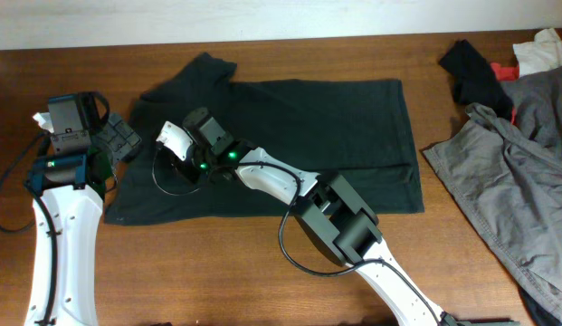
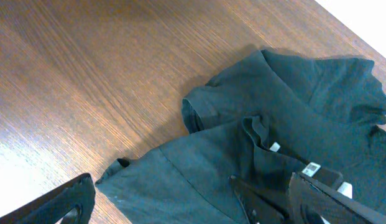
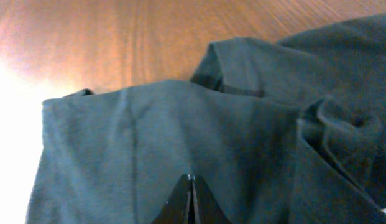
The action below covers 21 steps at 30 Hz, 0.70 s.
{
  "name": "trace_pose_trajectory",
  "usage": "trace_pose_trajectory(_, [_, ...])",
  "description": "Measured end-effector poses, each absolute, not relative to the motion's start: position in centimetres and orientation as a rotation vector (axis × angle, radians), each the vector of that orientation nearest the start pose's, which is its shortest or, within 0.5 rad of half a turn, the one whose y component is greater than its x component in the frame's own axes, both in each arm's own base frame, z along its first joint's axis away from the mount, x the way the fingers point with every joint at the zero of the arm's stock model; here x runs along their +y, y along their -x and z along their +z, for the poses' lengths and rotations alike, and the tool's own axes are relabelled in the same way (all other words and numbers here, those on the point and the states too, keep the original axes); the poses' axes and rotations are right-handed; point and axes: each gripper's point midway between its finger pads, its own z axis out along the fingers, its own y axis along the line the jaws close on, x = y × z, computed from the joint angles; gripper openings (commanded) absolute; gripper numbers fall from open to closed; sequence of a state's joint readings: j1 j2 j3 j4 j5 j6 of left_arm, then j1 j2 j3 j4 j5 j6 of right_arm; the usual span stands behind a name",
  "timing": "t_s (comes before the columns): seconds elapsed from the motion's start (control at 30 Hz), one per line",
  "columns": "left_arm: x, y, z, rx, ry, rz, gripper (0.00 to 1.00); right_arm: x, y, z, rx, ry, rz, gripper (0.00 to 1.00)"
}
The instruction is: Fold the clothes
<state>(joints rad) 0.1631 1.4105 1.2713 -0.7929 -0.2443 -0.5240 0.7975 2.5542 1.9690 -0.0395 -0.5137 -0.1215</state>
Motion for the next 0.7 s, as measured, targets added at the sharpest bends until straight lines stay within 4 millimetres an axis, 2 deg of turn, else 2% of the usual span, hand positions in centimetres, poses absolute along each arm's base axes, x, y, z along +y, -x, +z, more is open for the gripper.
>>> trace_pose_trajectory(0.43, [10.1,-36.1,20.6,2.291,0.926,0.152,0.99,52.3,-43.1,3.6,1.895,1.144,0.759,0.04])
trace_pose_trajectory(0.7, [10.1,-36.0,20.6,2.292,0.926,0.152,0.99,52.0,-43.8,3.6,1.902,1.12,0.715,0.04])
